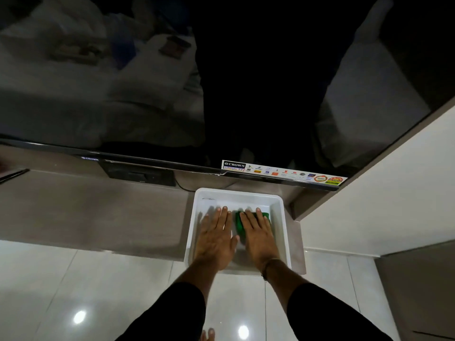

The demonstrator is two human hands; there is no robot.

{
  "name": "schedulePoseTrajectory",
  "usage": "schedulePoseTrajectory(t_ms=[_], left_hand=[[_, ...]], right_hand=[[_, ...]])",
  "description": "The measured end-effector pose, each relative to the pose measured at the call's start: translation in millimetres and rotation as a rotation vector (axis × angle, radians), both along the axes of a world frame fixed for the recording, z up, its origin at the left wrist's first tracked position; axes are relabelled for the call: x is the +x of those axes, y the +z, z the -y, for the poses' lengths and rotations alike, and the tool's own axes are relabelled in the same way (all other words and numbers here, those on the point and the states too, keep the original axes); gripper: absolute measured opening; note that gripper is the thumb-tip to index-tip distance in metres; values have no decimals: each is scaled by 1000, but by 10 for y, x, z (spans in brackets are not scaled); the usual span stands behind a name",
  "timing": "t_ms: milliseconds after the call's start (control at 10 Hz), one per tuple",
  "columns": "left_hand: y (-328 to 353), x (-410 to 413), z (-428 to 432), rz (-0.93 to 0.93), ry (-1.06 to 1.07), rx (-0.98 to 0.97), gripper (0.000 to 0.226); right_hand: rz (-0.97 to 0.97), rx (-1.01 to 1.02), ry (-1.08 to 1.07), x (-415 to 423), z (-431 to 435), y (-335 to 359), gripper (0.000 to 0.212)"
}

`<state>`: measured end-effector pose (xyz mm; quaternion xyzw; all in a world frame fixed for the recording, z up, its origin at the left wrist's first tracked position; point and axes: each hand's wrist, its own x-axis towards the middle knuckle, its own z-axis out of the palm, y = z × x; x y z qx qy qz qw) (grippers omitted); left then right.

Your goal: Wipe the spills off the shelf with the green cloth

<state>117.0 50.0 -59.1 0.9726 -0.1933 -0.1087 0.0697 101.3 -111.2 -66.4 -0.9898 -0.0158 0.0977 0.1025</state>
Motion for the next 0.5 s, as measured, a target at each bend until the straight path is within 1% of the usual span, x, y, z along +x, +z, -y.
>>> schedulePoseTrajectory(t_ms=[100,300,400,500], left_hand=[[-133,22,46,-29,-4,12,76],[-155,22,48,-36,2,66,77],[-24,10,84,5,4,82,76],[185,-222,131,98,-3,55,75]], right_hand=[[-94,-4,7,-10,63,-145,77],[-134,25,39,-8,77,-162,78],[-134,53,49,-5,137,-34,80],[16,170,-7,-353,234,240,84]])
